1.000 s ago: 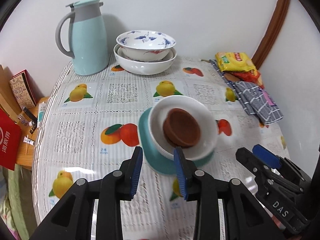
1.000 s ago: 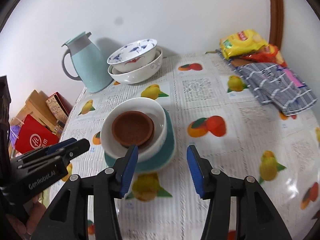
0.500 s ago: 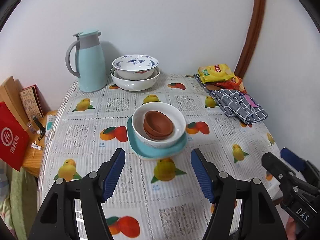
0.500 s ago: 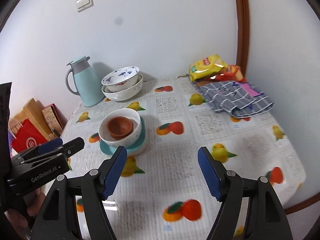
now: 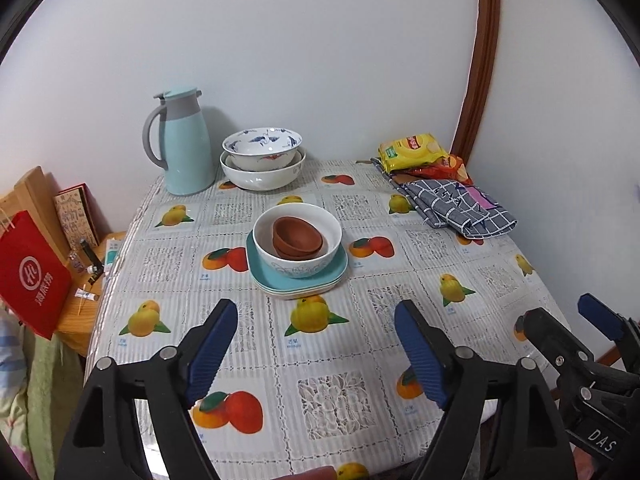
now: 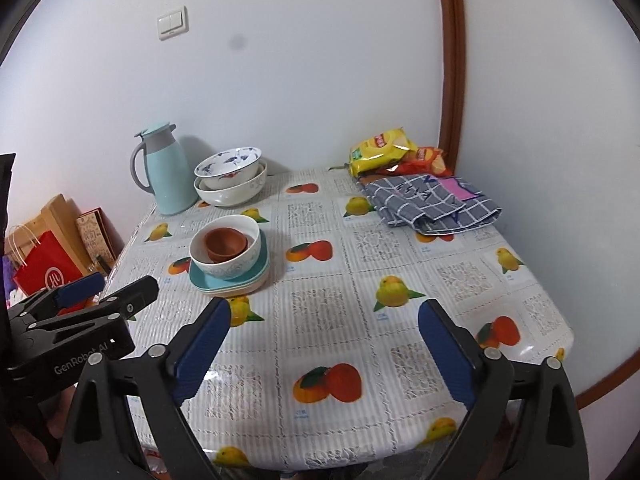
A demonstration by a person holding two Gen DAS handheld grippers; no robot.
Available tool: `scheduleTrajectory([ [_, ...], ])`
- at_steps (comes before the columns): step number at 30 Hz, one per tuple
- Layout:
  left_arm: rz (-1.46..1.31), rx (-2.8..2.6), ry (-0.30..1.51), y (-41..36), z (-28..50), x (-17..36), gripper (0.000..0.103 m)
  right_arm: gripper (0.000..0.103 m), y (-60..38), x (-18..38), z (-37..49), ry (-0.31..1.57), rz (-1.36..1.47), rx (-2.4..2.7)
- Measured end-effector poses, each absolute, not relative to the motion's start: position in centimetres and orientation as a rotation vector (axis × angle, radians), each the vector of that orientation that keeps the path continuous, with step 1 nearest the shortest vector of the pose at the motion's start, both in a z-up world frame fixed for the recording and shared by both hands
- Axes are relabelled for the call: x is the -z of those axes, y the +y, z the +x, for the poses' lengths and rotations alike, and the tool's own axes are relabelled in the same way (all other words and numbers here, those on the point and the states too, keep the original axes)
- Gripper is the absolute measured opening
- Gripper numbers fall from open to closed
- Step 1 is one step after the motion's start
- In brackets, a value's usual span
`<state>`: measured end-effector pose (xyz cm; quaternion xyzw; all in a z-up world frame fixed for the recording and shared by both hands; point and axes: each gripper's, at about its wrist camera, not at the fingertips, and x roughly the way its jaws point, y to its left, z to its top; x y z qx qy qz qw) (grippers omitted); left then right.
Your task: Organize plates and bowls
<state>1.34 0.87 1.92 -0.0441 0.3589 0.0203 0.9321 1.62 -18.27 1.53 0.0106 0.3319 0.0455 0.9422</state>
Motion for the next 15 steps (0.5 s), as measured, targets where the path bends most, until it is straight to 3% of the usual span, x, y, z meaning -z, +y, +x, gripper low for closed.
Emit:
scheduleTrajectory([
  [15,-0.069,-0.026,0.705,-1.3,-1.3,-3.0,0.083,0.096,-20.1,-2.4,-1.8,0.684,0.024,-0.045],
])
